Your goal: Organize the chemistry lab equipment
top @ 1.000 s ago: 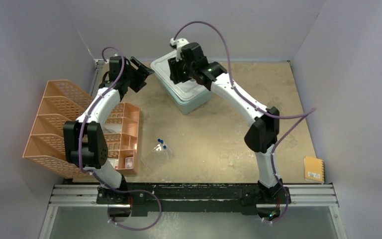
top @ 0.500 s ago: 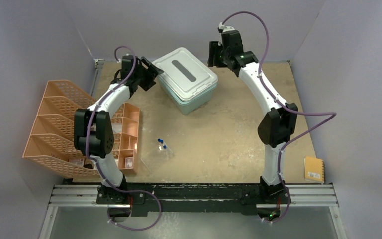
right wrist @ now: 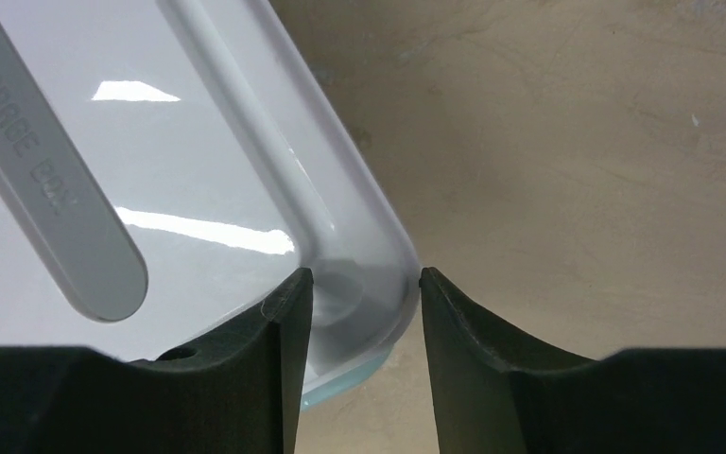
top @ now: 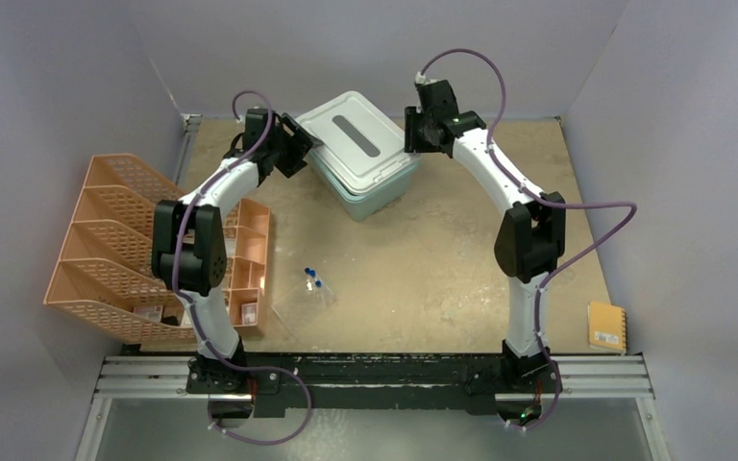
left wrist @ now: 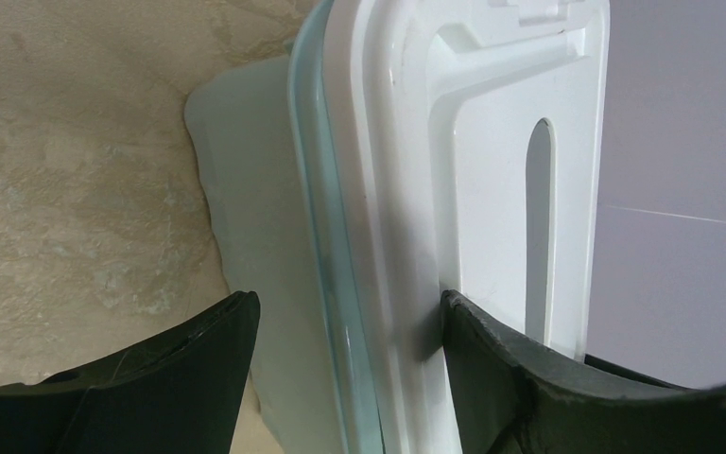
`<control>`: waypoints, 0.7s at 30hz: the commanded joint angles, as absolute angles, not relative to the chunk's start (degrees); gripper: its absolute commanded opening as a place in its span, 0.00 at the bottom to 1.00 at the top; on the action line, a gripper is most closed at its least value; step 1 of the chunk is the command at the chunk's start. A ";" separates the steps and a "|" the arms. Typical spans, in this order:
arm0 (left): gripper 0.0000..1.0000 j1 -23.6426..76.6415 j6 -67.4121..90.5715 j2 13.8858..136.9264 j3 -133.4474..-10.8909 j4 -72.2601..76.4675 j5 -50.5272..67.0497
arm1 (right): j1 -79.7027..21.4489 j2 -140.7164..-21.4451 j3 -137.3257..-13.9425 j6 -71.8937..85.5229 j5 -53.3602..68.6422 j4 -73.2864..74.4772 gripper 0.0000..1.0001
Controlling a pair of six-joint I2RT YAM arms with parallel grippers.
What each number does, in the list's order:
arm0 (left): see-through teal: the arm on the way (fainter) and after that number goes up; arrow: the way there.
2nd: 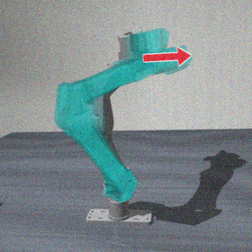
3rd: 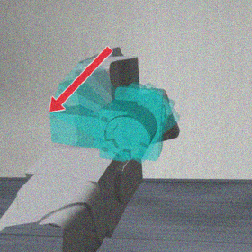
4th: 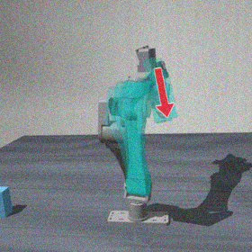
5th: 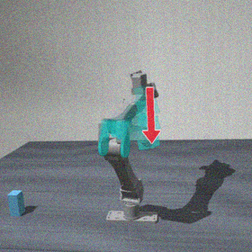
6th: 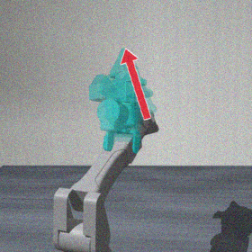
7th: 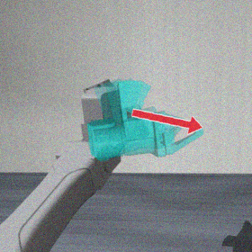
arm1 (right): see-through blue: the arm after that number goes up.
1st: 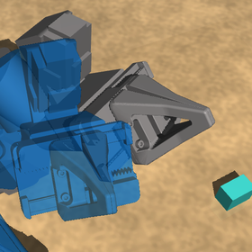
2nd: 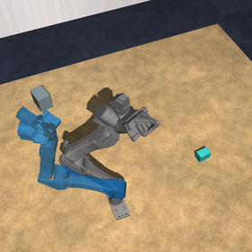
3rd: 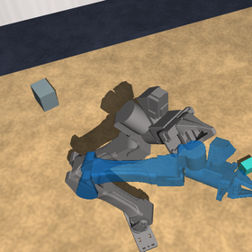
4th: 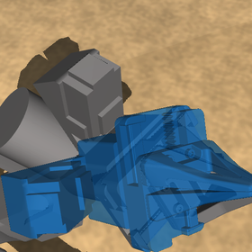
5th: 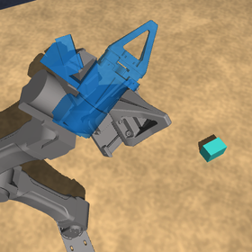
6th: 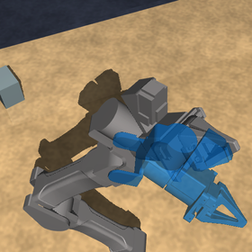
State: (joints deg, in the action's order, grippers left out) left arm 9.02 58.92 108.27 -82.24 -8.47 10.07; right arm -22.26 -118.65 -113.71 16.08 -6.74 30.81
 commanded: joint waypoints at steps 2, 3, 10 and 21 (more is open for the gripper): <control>0.66 9.40 55.56 107.33 -81.13 -8.14 10.92 | -22.41 -115.97 -110.37 16.56 -5.23 32.26 0.48; 0.65 9.40 55.33 106.98 -80.75 -8.69 10.49 | -22.41 -115.61 -109.93 16.47 -4.58 32.33 0.48; 0.57 9.40 52.88 105.07 -79.38 -12.45 7.33 | -22.44 -113.38 -106.72 16.83 -2.18 33.54 0.48; 0.50 9.32 51.07 104.01 -78.60 -14.02 6.67 | -22.41 -111.65 -103.03 21.16 -1.76 34.15 0.49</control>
State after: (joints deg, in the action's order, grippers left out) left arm 9.32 54.35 105.58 -79.77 -9.85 8.47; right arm -22.11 -113.75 -104.47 19.40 -1.72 30.17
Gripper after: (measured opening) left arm 0.498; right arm 0.489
